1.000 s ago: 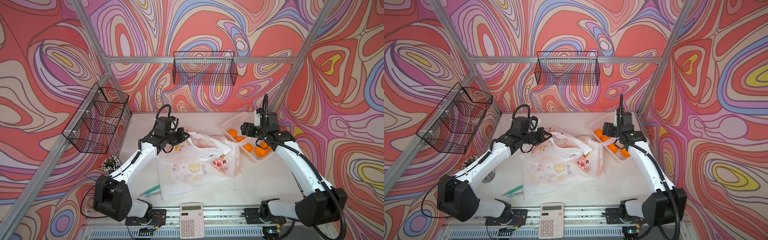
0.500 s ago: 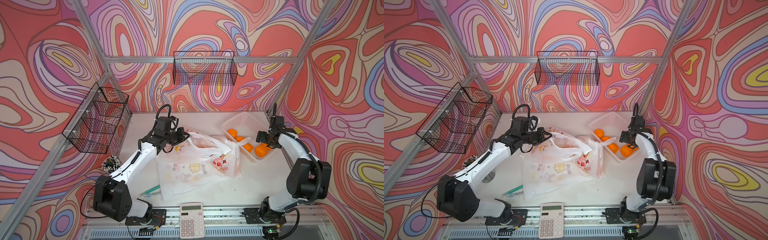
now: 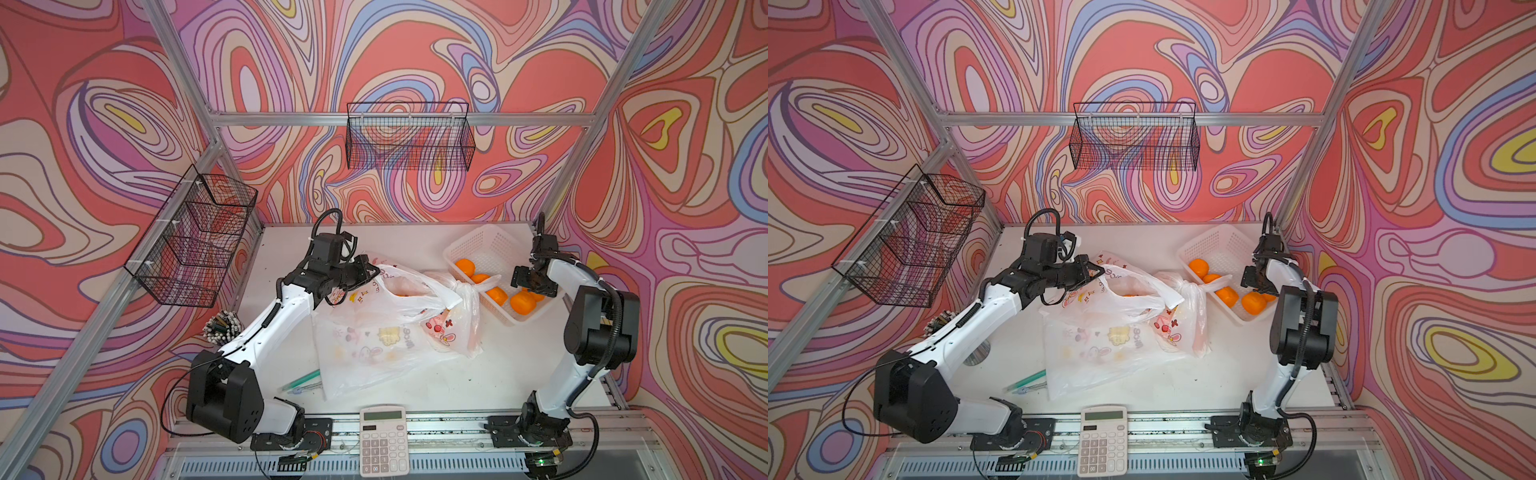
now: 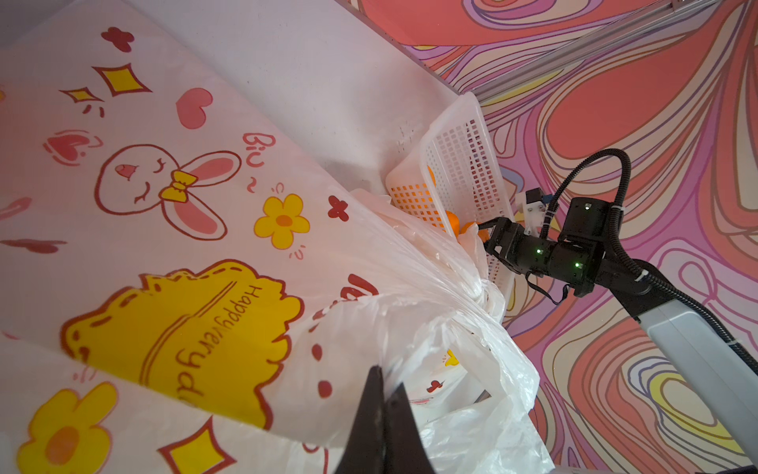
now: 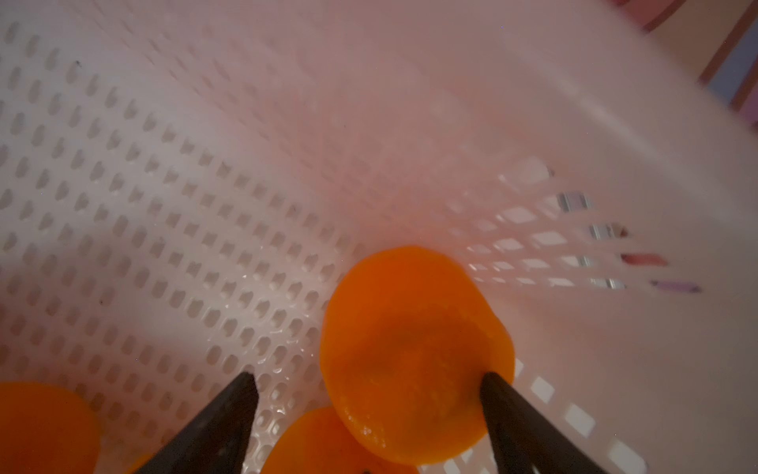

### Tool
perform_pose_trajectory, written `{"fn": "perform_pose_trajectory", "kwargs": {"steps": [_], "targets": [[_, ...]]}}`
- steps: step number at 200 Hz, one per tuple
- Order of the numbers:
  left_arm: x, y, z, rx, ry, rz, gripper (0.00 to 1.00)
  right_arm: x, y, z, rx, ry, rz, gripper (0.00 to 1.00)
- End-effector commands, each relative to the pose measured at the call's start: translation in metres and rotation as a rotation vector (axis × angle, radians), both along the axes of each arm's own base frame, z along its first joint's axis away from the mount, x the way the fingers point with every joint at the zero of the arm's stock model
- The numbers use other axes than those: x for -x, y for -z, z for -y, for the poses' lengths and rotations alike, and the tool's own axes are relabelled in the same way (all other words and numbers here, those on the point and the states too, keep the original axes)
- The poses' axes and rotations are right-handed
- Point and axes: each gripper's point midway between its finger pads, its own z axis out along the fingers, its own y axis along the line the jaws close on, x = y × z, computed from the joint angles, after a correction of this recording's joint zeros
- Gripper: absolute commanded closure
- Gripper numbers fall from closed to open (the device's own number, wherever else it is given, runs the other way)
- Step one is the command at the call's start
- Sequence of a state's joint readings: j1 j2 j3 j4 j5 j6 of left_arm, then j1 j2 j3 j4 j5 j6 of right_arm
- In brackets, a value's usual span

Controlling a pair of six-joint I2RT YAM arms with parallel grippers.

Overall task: Place the oranges into plastic bags & tie knots
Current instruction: Pick up the orange from the basket.

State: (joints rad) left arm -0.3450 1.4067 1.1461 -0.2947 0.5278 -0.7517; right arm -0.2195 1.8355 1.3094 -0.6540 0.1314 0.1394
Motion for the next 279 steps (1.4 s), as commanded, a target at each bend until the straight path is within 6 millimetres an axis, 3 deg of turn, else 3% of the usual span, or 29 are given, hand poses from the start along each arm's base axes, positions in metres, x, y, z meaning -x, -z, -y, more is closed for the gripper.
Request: {"fn": "perform_pose_trajectory", "kwargs": {"steps": [1,37,67,99,143,175,220,228,279], "targets": [[0.002,-0.011,-0.003,0.005,0.003,0.038,1.0,-0.01,0.02,-0.019,-0.115,-0.048,0.005,0.18],[0.003,-0.011,-0.003,0.006,0.003,0.037,1.0,-0.007,0.029,-0.02,-0.123,-0.052,-0.024,0.32],[0.003,-0.012,-0.004,0.003,0.003,0.039,1.0,-0.007,0.026,-0.022,-0.129,-0.071,-0.02,0.31],[0.002,-0.01,-0.004,0.002,0.001,0.036,1.0,-0.015,0.005,-0.035,-0.17,-0.147,0.056,0.32],[0.002,-0.009,-0.004,0.001,-0.001,0.035,1.0,-0.023,-0.045,-0.057,-0.24,-0.232,0.225,0.32],[0.001,-0.009,-0.004,0.001,-0.001,0.036,1.0,-0.019,-0.056,-0.043,-0.162,-0.191,0.218,0.31],[0.001,-0.008,-0.004,0.0,-0.001,0.034,1.0,-0.008,-0.041,-0.009,-0.016,-0.075,0.088,0.21],[0.001,-0.009,-0.004,0.001,-0.001,0.035,1.0,-0.007,-0.027,-0.004,-0.003,-0.056,0.05,0.19],[0.001,-0.009,-0.005,-0.005,-0.001,0.037,1.0,-0.016,-0.005,-0.001,0.035,-0.064,-0.008,0.1]]}}
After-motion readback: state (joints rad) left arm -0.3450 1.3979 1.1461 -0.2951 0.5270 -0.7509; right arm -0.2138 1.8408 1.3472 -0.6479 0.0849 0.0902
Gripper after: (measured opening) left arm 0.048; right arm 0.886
